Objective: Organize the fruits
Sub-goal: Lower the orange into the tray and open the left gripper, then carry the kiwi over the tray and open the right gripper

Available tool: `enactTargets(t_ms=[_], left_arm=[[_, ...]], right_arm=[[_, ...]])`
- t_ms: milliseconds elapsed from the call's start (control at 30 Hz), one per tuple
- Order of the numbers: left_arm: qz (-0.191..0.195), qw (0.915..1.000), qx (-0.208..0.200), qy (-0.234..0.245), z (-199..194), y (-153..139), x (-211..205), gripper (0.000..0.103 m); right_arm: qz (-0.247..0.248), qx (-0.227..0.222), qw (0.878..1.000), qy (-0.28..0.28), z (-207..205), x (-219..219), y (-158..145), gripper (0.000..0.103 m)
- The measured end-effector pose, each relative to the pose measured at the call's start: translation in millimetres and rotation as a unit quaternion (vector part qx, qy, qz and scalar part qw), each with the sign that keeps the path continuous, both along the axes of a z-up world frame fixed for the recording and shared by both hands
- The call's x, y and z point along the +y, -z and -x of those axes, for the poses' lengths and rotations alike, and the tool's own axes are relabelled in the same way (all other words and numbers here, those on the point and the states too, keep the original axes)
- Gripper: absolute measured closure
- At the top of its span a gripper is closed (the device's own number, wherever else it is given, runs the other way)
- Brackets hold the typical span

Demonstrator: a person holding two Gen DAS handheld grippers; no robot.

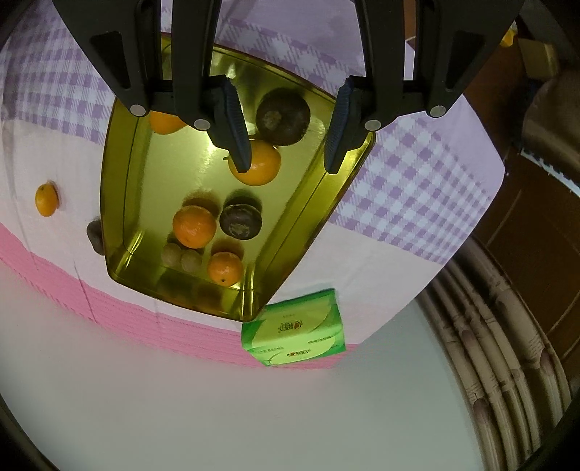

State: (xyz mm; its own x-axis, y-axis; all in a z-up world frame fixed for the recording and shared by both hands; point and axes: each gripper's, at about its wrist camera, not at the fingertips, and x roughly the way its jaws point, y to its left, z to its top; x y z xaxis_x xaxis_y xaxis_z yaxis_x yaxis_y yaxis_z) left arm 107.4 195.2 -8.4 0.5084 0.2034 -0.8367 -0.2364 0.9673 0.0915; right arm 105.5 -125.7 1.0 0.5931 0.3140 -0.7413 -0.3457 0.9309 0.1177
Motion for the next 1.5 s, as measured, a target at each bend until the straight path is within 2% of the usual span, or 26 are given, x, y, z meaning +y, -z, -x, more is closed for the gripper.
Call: enactTargets(t_ms=[167, 300, 800, 1100, 1500], left_arm=[[-0.009, 0.9999, -0.007, -0.003, 0.7, -4.0, 1.6, 0.059], [-0.009, 0.9999, -0.01, -0.006, 1.0, -6.1, 4.7, 0.054], [-0.003, 0.9999, -0.004, -0.016, -0.8, -5.7, 13.0, 0.045], [0.0, 0.9997, 0.0, -0.024, -2.9, -3.7, 18.8, 0.041], [0.012, 0.999, 0.011, -0.043, -5.1, 0.8, 29.8, 0.039]], right_arm=[[-0.009, -0.01, 0.998, -0.059, -6.2, 54.6, -16.8, 0.08], [-0.015, -0.008, 0.996, -0.091, -16.4, 90.6, -20.1, 0.08], [-0.038, 0.017, 0.989, -0.142, -49.8, 178.7, -16.6, 0.08], [-0.05, 0.052, 0.987, -0.146, -63.4, 206.0, 4.6, 0.08], [-0.048, 0.075, 0.984, -0.155, -71.5, 231.4, 25.8, 0.079]])
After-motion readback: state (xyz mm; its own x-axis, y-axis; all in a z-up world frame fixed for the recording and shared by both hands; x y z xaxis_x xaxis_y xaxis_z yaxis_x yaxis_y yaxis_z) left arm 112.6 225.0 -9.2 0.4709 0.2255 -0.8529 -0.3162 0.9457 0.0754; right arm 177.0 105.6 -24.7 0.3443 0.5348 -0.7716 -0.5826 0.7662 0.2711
